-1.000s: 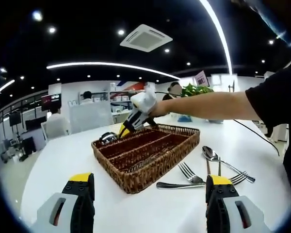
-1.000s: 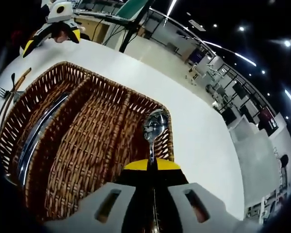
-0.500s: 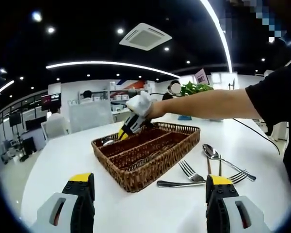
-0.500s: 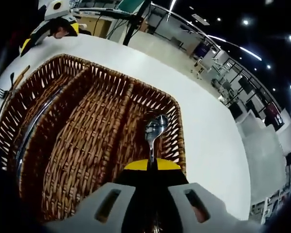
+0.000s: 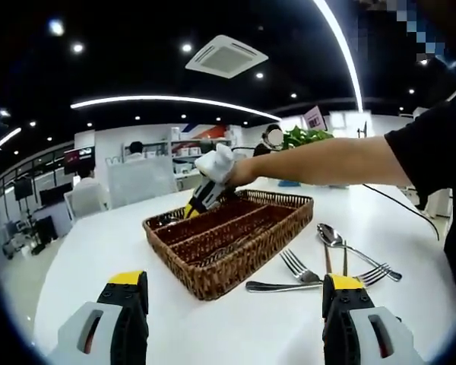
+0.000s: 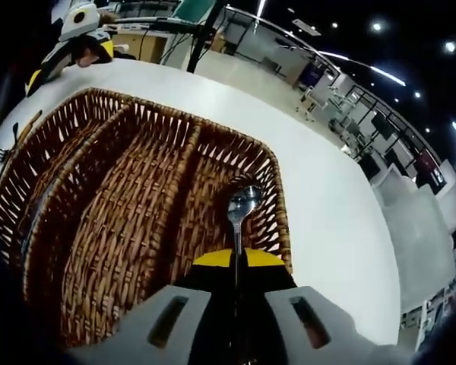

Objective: Arrange the knives, forks, and spoons in their matching storage slots by inserting each utensil handle-first until every utensil is classified and aligned in the correct compartment

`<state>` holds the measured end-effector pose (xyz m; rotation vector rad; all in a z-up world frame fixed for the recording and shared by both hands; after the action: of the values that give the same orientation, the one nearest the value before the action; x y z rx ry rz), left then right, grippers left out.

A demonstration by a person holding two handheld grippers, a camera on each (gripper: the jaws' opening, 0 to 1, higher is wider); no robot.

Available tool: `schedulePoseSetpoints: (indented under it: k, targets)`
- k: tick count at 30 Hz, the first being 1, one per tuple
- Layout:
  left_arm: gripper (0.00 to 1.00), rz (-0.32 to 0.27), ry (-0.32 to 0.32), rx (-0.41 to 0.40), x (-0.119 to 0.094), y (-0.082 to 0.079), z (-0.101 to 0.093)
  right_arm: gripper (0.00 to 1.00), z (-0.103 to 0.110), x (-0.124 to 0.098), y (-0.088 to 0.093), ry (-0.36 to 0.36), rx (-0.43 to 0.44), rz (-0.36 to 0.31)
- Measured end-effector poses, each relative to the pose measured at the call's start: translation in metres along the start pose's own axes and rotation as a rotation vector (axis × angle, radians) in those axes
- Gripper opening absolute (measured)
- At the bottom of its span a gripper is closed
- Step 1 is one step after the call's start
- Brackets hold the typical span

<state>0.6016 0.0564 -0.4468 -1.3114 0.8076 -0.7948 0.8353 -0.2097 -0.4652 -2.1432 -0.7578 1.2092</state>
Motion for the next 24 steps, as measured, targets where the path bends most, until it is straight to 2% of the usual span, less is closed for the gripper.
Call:
schedulePoseSetpoints:
  k: [4, 6, 8, 10, 11, 12, 14, 15, 16, 18, 20, 21, 22, 24]
  targets:
    - [1.0, -0.001, -0.003, 0.0, -0.001, -0.001, 0.001, 0.05, -0.001, -0.002, -0.004, 0.013, -0.008, 0.019]
    - [1.0, -0.001, -0.001, -0.001, 0.0, -0.001, 0.001, 0.08, -0.002, -0.004, -0.009, 0.014, 0.013, -0.003]
    - [1.0, -0.001, 0.002, 0.0, 0.0, -0.001, 0.0, 0.1, -0.007, -0.009, -0.015, 0.045, 0.021, -0.034]
    - [1.0, 0.0, 0.001, -0.002, 0.001, 0.0, 0.0, 0.12, -0.01, -0.016, -0.02, 0.072, 0.066, -0.069]
    - [1.0, 0.0, 0.001, -0.002, 0.001, 0.0, 0.0, 0.16, -0.011, -0.021, -0.023, 0.076, 0.077, -0.086]
    - [1.0, 0.001, -0.001, -0.002, 0.0, 0.0, 0.001, 0.24, -0.014, -0.024, -0.024, 0.115, 0.093, -0.1]
    - [1.0, 0.001, -0.008, -0.003, 0.0, 0.0, 0.002, 0.42, -0.018, -0.033, -0.025, 0.177, 0.167, -0.119]
    - [1.0, 0.004, -0.015, -0.006, 0.0, 0.0, 0.004, 0.46, -0.02, -0.037, -0.025, 0.213, 0.214, -0.115]
    - [1.0, 0.003, -0.016, -0.007, -0.001, 0.0, 0.004, 0.5, -0.022, -0.041, -0.023, 0.231, 0.219, -0.097]
    - [1.0, -0.001, -0.022, -0.011, -0.001, 0.0, 0.006, 0.65, -0.023, -0.047, -0.023, 0.256, 0.207, -0.099]
    - [1.0, -0.003, -0.029, -0.011, -0.001, -0.001, 0.006, 0.84, -0.02, -0.052, -0.021, 0.281, 0.284, -0.102]
    - [1.0, -0.009, -0.03, -0.005, -0.001, -0.002, 0.005, 0.9, -0.017, -0.055, -0.019, 0.291, 0.32, -0.12]
    - [1.0, -0.015, -0.034, 0.005, -0.001, -0.003, 0.005, 0.92, -0.016, -0.056, -0.017, 0.302, 0.348, -0.125]
    - [1.0, -0.024, -0.044, 0.009, -0.001, -0.005, 0.006, 0.89, -0.013, -0.064, -0.011, 0.349, 0.341, -0.096]
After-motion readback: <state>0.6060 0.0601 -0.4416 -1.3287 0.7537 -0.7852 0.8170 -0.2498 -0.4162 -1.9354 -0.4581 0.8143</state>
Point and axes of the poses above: the point that each gripper's makers call its tool centre point, and the gripper's own axes: x roughly forward along the fingers, z roughly to its left, y roughly out of its underside, the point moved 8 cm from there along -x, roughly backward along the fingers, and after that the axes turned 11 degrees about -z, right-handed, at the moved point
